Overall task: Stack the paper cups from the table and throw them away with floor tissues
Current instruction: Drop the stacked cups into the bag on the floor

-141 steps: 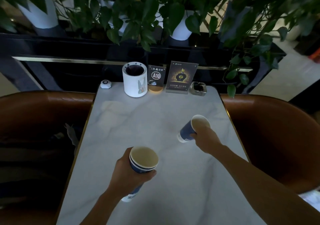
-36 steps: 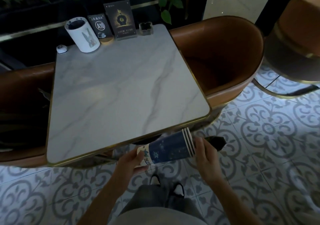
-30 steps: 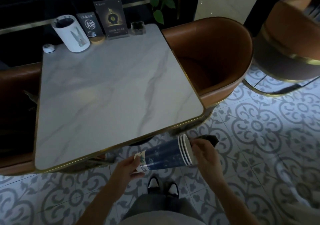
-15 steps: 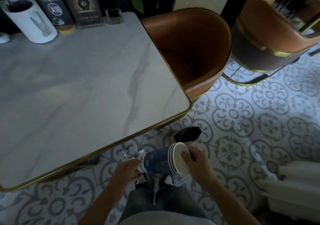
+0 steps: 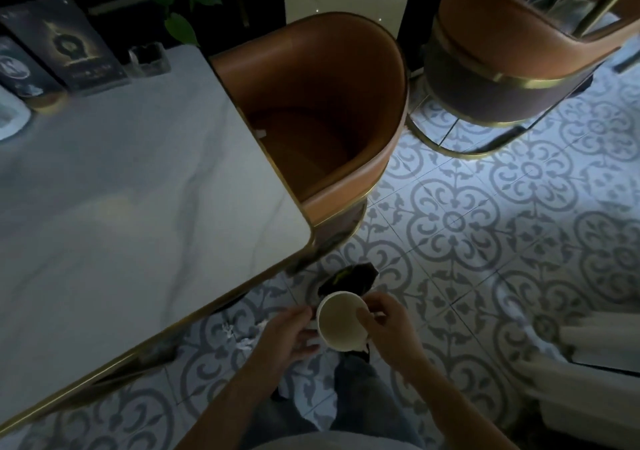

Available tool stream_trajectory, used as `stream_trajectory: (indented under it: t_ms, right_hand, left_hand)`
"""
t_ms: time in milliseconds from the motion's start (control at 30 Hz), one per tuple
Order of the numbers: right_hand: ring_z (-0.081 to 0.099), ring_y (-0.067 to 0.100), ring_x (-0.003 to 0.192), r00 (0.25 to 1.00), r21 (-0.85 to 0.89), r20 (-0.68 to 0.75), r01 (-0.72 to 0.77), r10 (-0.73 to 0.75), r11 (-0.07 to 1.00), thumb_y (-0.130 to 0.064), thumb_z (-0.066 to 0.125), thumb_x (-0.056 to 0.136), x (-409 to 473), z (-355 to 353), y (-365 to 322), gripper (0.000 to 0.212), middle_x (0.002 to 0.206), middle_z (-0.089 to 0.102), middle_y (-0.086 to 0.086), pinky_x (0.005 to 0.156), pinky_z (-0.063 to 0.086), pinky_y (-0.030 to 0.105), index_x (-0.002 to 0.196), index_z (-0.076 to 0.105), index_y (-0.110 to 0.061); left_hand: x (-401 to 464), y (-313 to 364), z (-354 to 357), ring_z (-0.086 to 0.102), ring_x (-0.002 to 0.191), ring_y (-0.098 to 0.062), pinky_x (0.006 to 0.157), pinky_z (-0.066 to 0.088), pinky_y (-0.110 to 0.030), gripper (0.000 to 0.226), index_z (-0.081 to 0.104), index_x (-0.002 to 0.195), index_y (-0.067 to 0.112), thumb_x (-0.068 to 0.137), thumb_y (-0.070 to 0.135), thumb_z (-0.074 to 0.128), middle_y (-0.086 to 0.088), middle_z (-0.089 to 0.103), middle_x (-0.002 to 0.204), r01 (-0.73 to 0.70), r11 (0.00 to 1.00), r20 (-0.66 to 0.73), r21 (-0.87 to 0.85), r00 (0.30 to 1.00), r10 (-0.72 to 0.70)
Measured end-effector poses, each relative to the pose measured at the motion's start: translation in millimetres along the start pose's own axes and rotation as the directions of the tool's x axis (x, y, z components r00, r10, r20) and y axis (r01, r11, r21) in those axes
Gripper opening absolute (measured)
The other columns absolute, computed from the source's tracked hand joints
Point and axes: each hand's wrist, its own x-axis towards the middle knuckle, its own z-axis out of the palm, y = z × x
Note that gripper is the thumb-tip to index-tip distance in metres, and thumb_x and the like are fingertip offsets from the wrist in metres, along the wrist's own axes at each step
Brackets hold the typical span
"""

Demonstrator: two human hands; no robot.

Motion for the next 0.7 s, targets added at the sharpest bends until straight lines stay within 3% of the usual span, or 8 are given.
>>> stream_trajectory:
  t_ms: [100,167,367,467,533,700]
  right_hand:
    - [0.065,0.012,0.077,0.997,0.004,0.002,-0.076,0.076,0.997,-0.025,0.062,0.088,31,-26,22,0.013,0.097,0.063,-0.002,0.06,0.059,0.026,0.1,0.058,-0.022]
    - [0.064,0.011,0.079,0.995,0.0,0.001,-0.103,0.103,0.995,-0.021,0.063,0.087,52,-35,38,0.01,0.096,0.063,-0.002,0.064,0.06,0.029,0.096,0.058,-0.024]
    - [0.065,0.015,0.089,0.966,0.093,0.04,-0.259,0.256,0.961,-0.018,0.06,0.089,115,-41,80,0.019,0.097,0.065,-0.005,0.081,0.058,0.045,0.086,0.056,-0.036]
    - [0.065,0.015,0.087,0.937,0.139,0.012,-0.348,0.349,0.927,-0.014,0.059,0.089,155,-28,106,0.015,0.1,0.065,-0.002,0.076,0.06,0.038,0.092,0.058,-0.029]
    - [0.066,0.015,0.085,0.915,0.176,0.007,-0.399,0.404,0.9,-0.014,0.059,0.089,187,-14,130,0.015,0.101,0.066,-0.002,0.073,0.061,0.035,0.1,0.059,-0.024]
    - [0.068,0.019,0.085,0.866,0.291,0.06,-0.491,0.497,0.821,-0.009,0.057,0.086,259,23,198,0.02,0.1,0.068,0.004,0.074,0.061,0.042,0.096,0.063,-0.026]
  left_hand:
    - [23,3,42,0.071,0.094,-0.026,0.08,0.057,-0.04,0.021,0.065,0.108,0.011,0.096,0.026,0.055,-0.01,0.073,0.099,0.049,0.999,-0.016,0.02,0.999,-0.049]
    - [41,4,61,0.072,0.093,-0.025,0.088,0.056,-0.044,0.019,0.066,0.105,0.015,0.094,0.029,0.058,-0.009,0.076,0.096,0.08,0.997,-0.008,0.023,0.997,-0.08]
    - [122,3,91,0.067,0.097,-0.024,0.094,0.052,-0.046,0.019,0.066,0.109,0.016,0.095,0.025,0.057,-0.009,0.072,0.099,0.189,0.982,-0.033,0.007,0.981,-0.189]
    - [172,-2,95,0.066,0.101,-0.025,0.098,0.051,-0.052,0.015,0.067,0.105,0.02,0.095,0.024,0.057,-0.009,0.07,0.103,0.194,0.98,-0.033,0.042,0.981,-0.193]
    - [209,-10,95,0.065,0.103,-0.022,0.097,0.051,-0.05,0.015,0.067,0.105,0.025,0.096,0.025,0.055,-0.005,0.07,0.107,0.193,0.979,-0.009,0.07,0.981,-0.193]
    - [303,-42,91,0.067,0.101,-0.021,0.097,0.05,-0.043,0.014,0.065,0.098,0.029,0.097,0.023,0.053,0.0,0.071,0.102,0.192,0.978,-0.002,0.078,0.981,-0.192]
